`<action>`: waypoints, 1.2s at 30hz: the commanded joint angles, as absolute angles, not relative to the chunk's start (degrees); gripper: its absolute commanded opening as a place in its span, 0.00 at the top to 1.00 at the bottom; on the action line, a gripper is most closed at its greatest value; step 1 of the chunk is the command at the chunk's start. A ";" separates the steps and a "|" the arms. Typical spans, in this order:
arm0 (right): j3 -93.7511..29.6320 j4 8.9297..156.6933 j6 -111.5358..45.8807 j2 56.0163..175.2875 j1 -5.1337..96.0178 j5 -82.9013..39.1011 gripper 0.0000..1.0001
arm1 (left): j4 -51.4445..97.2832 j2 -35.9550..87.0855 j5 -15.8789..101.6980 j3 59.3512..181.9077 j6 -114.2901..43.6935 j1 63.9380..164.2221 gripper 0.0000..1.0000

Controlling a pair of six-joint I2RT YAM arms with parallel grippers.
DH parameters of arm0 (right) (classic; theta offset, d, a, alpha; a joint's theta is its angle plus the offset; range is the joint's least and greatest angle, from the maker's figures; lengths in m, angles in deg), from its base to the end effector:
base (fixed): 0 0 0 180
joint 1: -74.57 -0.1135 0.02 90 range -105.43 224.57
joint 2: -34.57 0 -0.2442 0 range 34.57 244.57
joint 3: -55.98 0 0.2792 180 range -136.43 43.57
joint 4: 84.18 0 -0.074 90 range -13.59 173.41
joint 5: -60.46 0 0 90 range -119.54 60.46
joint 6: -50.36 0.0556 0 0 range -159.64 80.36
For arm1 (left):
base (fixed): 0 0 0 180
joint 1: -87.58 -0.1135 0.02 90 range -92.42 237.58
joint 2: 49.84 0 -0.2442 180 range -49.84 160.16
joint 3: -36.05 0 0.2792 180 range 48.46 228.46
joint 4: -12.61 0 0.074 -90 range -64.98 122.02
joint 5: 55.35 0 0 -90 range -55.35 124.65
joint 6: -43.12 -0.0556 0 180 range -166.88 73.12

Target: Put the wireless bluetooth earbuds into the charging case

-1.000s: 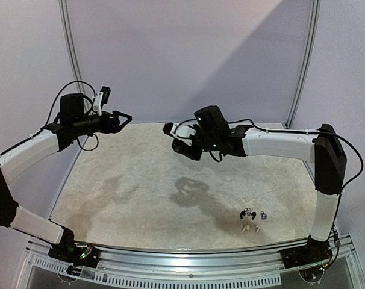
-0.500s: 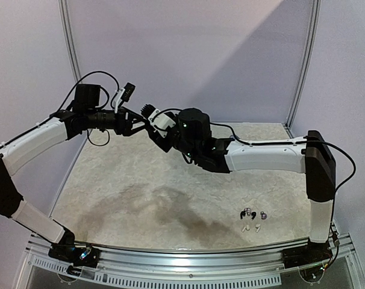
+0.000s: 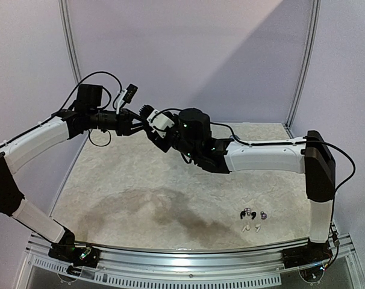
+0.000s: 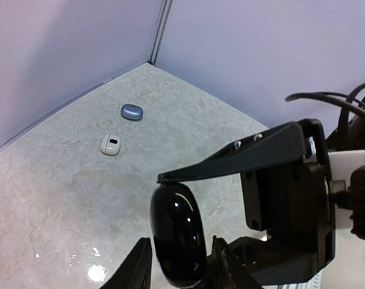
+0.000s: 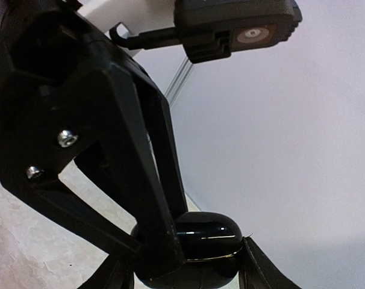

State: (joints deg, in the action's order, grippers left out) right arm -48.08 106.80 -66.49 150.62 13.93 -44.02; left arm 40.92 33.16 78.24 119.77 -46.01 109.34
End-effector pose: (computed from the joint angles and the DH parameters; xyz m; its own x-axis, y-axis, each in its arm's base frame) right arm 0.2711 0.4535 0.2726 0.3181 -0.3265 -0.8901 -0.6474 0.6110 -0.4555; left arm 0.3301 -0.1730 0.3065 -0.4428 0.1649 -0.8813 0.8294 0.4487 -0.3328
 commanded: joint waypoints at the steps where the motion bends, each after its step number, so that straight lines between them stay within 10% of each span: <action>1: -48.76 109.37 -66.97 151.48 13.55 -40.27 0.82 | 39.86 33.92 78.26 119.96 -44.60 110.11 0.72; 8: -48.25 109.28 -67.09 151.55 13.54 -39.55 0.76 | 40.28 33.72 78.40 119.75 -44.96 110.02 1.00; 14: -42.84 106.71 -65.38 147.75 14.69 -37.86 0.18 | 49.75 32.85 80.35 121.66 -60.64 109.83 1.00; 17: -41.40 97.32 -61.52 142.85 17.18 -26.08 0.06 | 58.47 32.40 80.31 123.26 -73.99 109.79 1.00; 36: -55.06 74.36 -49.20 148.16 22.71 7.94 0.33 | 74.00 32.69 80.88 126.55 -97.06 112.20 1.00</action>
